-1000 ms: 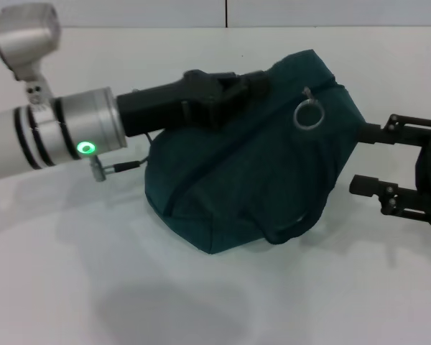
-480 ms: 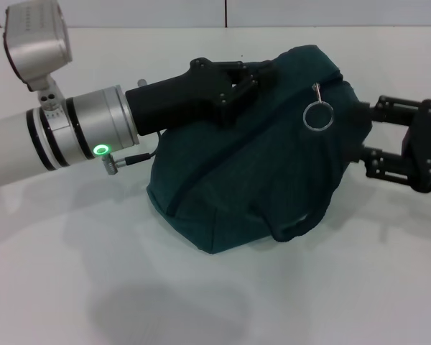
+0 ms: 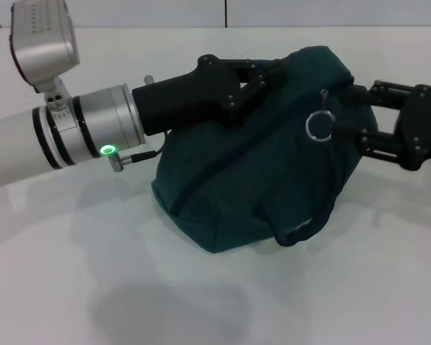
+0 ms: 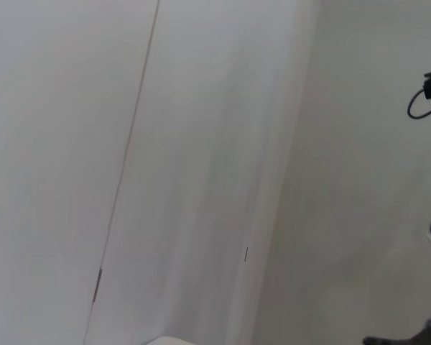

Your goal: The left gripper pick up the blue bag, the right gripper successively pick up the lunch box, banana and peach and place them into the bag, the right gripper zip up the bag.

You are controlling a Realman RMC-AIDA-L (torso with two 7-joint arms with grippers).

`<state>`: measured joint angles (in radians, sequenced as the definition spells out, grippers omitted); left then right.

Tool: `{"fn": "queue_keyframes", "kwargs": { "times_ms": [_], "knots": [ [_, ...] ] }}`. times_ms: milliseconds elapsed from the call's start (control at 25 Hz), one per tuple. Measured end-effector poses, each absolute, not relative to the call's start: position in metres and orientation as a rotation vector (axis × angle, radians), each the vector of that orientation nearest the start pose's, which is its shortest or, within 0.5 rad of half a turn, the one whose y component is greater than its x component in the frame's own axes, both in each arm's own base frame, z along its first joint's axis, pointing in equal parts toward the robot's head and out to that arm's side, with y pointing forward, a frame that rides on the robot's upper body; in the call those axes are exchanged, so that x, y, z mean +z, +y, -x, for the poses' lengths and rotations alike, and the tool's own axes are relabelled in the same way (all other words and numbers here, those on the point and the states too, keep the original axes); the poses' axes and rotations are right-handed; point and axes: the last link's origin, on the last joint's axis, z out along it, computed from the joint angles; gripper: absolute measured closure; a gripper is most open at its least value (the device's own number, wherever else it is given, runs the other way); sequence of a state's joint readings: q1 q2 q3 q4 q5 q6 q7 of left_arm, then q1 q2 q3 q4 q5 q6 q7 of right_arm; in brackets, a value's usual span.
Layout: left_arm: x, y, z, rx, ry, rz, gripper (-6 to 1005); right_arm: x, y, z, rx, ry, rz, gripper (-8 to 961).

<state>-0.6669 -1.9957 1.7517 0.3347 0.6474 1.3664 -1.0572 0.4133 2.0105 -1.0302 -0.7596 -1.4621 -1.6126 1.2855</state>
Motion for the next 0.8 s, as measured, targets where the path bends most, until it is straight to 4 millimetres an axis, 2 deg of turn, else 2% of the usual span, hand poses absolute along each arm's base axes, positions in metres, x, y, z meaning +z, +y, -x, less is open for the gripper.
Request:
{"fn": "queue_keyframes", "kwargs": {
  "times_ms": [240,480,640,800],
  "knots": [
    [-0.05,0.351,0.178,-1.21,-0.425,2.622,961,0.025,0.323,-0.22,1.011,0.329,2.732,368],
    [-0.05,0.351,0.18,-1.204,-0.422,2.62,962,0.024,0.321,-0.222,0.966,0.414,2.799,369],
    [-0.051,0.349,0.182,-1.196,-0.419,2.624,962,0.023,0.325,-0.224,0.932,0.489,2.786,369],
    [-0.051,0.348,0.183,-1.188,-0.399,2.62,962,0.019,0.329,-0.219,0.929,0.487,2.799,369]
  ]
}}
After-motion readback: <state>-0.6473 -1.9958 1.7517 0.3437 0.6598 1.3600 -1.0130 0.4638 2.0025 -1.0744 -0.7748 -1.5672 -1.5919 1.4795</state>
